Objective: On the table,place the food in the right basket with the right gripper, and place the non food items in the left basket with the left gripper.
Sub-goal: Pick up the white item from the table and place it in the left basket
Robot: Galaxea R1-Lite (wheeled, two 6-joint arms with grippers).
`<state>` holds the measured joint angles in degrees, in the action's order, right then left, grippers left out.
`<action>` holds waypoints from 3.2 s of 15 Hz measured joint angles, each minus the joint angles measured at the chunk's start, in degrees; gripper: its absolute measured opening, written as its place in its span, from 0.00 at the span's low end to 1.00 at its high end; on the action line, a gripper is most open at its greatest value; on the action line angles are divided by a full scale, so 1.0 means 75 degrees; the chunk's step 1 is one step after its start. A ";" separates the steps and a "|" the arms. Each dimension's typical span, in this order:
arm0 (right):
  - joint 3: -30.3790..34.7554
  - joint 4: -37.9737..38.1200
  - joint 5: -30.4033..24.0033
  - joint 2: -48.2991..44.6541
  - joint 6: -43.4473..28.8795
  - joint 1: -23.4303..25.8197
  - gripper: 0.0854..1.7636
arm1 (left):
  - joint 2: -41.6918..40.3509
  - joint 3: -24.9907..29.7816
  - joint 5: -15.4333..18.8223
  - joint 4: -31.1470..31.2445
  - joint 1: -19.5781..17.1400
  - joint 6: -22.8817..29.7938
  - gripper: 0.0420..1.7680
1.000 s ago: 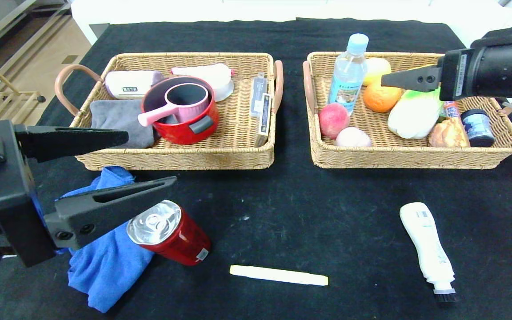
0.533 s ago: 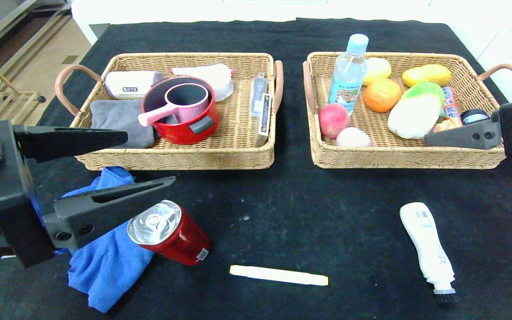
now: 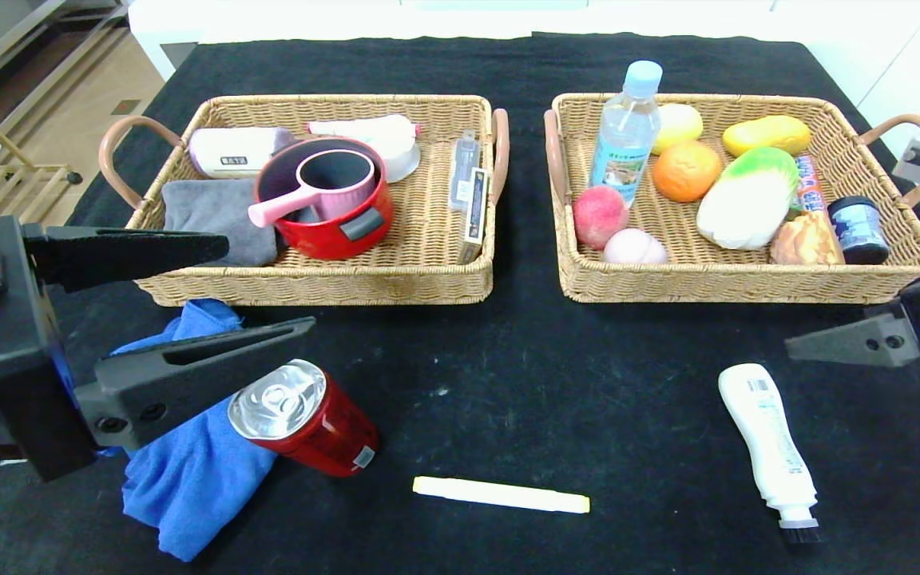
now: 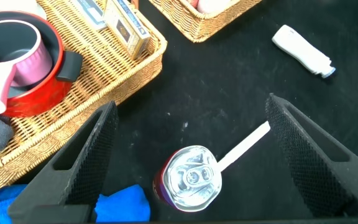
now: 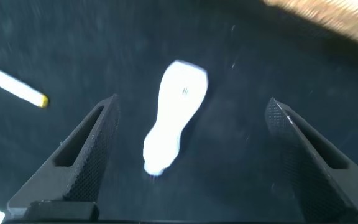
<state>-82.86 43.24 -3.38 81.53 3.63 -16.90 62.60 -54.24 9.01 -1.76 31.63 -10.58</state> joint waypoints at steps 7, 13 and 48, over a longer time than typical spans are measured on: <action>0.0754 -0.0003 0.0450 0.0533 -0.0176 -0.0167 0.96 | 0.0007 0.0013 0.0000 0.0003 0.0000 0.0003 0.97; 0.0902 -0.0011 0.1071 0.1076 -0.0561 -0.0665 0.96 | 0.0003 0.0013 0.0000 0.0003 0.0000 0.0000 0.97; 0.0221 -0.0037 0.0494 0.1650 -0.1892 -0.1274 0.39 | 0.0010 0.0013 0.0000 0.0003 0.0000 0.0000 0.97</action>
<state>-81.20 42.96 0.33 93.90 -10.56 -26.45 62.67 -54.14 9.01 -1.73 31.63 -10.58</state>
